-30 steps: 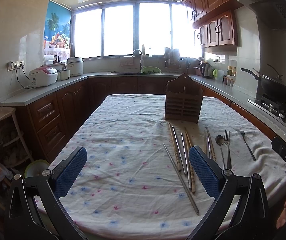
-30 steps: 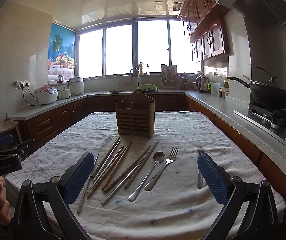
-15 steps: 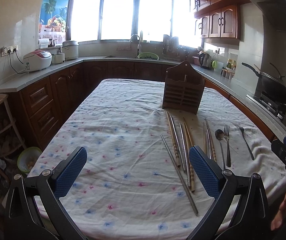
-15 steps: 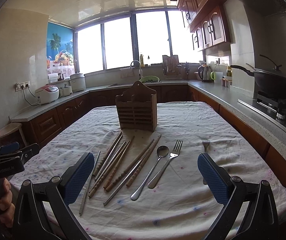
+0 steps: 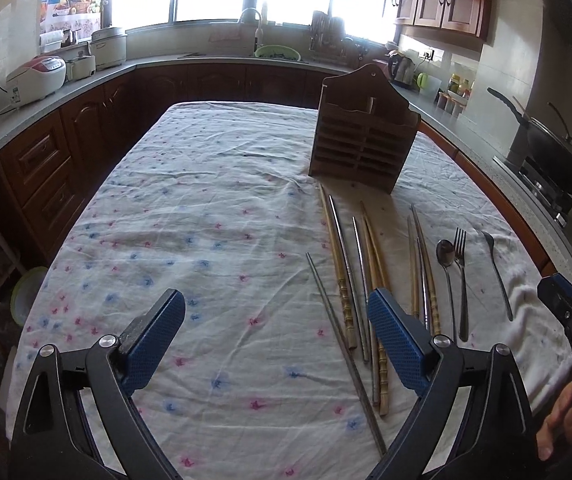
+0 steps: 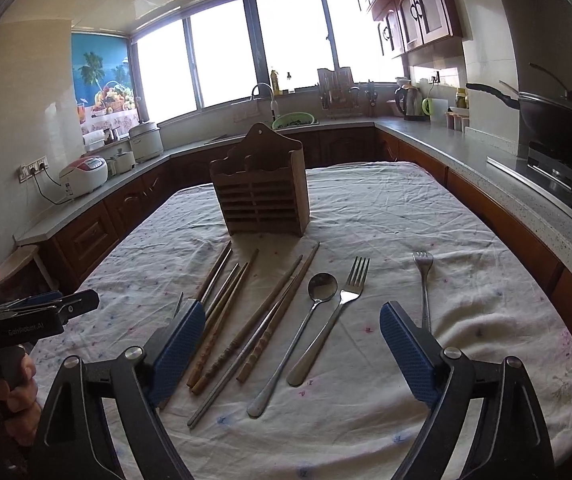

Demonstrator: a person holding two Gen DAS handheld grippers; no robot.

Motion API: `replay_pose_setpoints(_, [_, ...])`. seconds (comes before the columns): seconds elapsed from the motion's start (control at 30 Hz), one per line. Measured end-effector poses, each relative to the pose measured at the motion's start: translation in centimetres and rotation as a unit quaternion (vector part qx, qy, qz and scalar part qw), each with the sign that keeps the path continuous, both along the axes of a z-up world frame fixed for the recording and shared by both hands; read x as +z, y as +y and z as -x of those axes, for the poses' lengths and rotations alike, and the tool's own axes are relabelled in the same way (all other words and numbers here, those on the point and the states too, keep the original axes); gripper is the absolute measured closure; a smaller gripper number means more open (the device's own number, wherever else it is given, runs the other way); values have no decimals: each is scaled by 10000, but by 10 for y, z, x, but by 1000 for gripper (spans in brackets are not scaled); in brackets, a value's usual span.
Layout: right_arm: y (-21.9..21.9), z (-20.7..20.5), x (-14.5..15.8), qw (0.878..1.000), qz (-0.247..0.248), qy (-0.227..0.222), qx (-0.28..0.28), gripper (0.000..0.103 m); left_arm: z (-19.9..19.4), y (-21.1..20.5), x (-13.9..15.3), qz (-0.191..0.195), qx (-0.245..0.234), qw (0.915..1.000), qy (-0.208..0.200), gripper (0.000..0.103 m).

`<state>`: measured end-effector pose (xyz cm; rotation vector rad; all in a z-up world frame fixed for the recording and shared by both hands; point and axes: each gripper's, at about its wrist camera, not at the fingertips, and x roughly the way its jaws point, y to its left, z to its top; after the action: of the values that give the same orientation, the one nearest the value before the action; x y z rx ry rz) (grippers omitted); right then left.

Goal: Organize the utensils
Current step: 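Grasp the steel spoon with the right tool while the left tool grasps a metal chopstick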

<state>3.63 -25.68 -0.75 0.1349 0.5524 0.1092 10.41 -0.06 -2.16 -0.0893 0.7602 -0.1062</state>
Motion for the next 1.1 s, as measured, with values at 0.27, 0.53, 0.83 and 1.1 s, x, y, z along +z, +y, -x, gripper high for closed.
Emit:
replay_pose_setpoints(0.27, [-6, -47, -14, 9983, -199, 544, -18, 46, -48, -15, -16, -73, -226, 9984, 506, 28])
replay_pose_setpoints(0.53, [-5, -93, -39, 9920, -331, 1211, 95, 63, -80, -22, -41, 64, -373, 9935, 1077, 41])
replay_pose_setpoints(0.83, [-2, -123, -74, 9788, -307, 2020, 151, 74, -103, -37, -62, -12, -708, 9857, 1531, 58])
replay_pose_setpoints(1.1, [3, -135, -77, 9774, 22, 2110, 109, 85, -113, -55, -64, -564, -900, 9837, 1449, 90])
